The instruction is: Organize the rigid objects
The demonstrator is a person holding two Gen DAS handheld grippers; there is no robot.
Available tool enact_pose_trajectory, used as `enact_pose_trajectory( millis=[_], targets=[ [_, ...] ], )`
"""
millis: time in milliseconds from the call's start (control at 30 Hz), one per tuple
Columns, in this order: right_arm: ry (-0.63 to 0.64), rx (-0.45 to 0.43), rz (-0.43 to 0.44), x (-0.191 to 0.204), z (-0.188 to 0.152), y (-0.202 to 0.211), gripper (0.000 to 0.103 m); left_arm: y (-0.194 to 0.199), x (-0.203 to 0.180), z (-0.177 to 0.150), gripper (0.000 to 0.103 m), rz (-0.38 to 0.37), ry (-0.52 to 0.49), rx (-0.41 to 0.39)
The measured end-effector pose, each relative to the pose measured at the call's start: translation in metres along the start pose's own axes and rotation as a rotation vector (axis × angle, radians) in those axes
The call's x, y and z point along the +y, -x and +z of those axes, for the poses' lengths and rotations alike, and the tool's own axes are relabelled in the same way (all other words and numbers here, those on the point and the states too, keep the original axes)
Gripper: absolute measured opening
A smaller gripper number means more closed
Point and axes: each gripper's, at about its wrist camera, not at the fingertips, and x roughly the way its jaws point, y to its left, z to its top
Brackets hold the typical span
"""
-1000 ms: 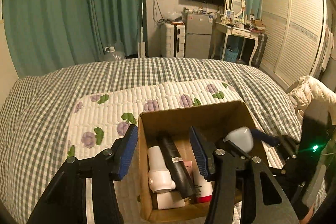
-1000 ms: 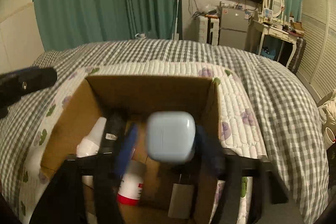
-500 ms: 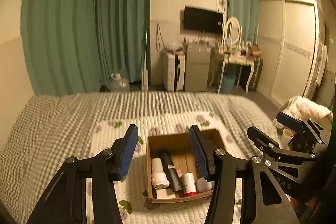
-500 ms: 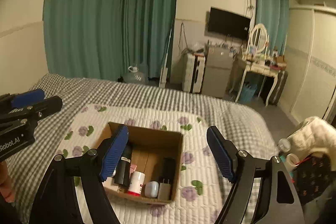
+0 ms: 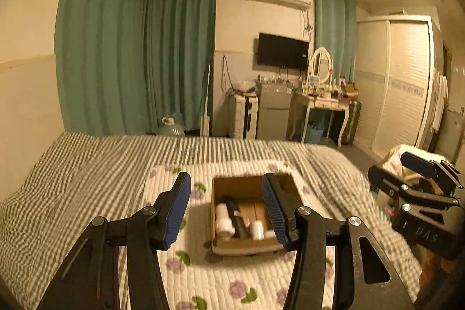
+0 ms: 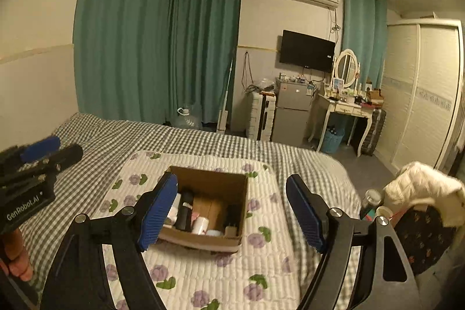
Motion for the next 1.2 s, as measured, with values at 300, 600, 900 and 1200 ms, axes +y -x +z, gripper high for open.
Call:
enact_pose_trajectory(
  millis=[300,600,900,1200],
  targets=[
    [-0.026,0.024,0.010,-0.002,-0.079,-0.048,0.097,-0.035,0.000,-0.074,0.092,0.042,-0.041,0.046],
    [-0.063,0.080,-0.010,-0.008,-0.105,-0.075,0.103,-0.052,0.003,-0.098,0.103,0.081,-0.029,0.062],
    [-0.093,0.066,-0.009,-0.013,-0.104,-0.073,0.103,-0.051,0.004,-0.102,0.103,0.082,-0.036,0.069],
    [-0.087,0.063,0.000,-0.010,-0.103,-0.071,0.103,-0.049,0.005,-0.100,0.103,0.082,-0.022,0.070]
  ],
)
